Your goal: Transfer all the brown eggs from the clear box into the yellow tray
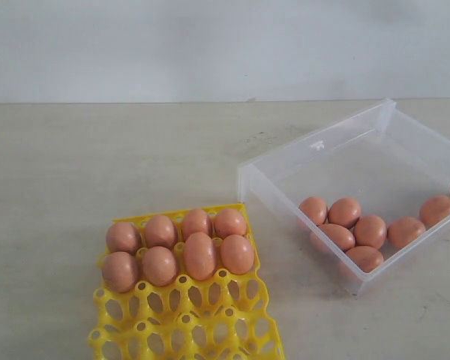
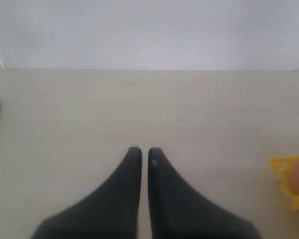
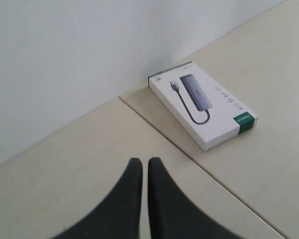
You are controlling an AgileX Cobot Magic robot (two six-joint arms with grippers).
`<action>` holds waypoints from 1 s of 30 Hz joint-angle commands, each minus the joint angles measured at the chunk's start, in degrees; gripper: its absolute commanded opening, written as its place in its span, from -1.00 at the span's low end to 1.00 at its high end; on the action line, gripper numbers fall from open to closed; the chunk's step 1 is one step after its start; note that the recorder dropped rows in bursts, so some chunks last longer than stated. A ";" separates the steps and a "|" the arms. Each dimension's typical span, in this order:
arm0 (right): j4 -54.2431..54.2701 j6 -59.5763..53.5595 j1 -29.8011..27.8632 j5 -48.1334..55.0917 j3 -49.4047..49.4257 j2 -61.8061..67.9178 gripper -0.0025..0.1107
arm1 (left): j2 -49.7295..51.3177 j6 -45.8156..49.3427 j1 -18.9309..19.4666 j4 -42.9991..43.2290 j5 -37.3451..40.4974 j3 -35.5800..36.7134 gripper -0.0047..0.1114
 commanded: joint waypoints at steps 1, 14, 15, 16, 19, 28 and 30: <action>-0.61 1.22 -0.08 -2.32 0.17 -5.69 -0.96 | -0.14 0.41 0.18 -0.29 -0.40 -0.08 -0.85; -0.61 -41.28 -0.08 -48.65 1.28 -9.41 -0.96 | -0.14 0.41 0.18 -0.29 -0.40 -0.08 -0.85; -0.61 -42.09 -0.08 -51.62 1.28 -9.41 -0.96 | -0.14 0.41 0.18 -0.29 -0.40 -0.08 -0.85; -0.61 -42.09 -0.08 -55.28 1.28 -9.41 -0.96 | -0.14 0.41 0.18 -0.29 -0.40 -0.08 -0.85; -0.61 -39.32 -0.08 -61.05 1.28 -8.75 -0.96 | -0.14 0.41 0.18 -0.29 -0.40 -0.08 -0.85; -0.61 -29.33 -0.08 -88.44 1.28 -7.66 -0.96 | -0.14 0.41 0.18 -0.29 -0.40 -0.08 -0.85; -0.61 -26.79 -0.08 -90.52 1.28 -7.66 -0.96 | -0.14 0.41 0.18 -0.29 -0.40 -0.08 -0.85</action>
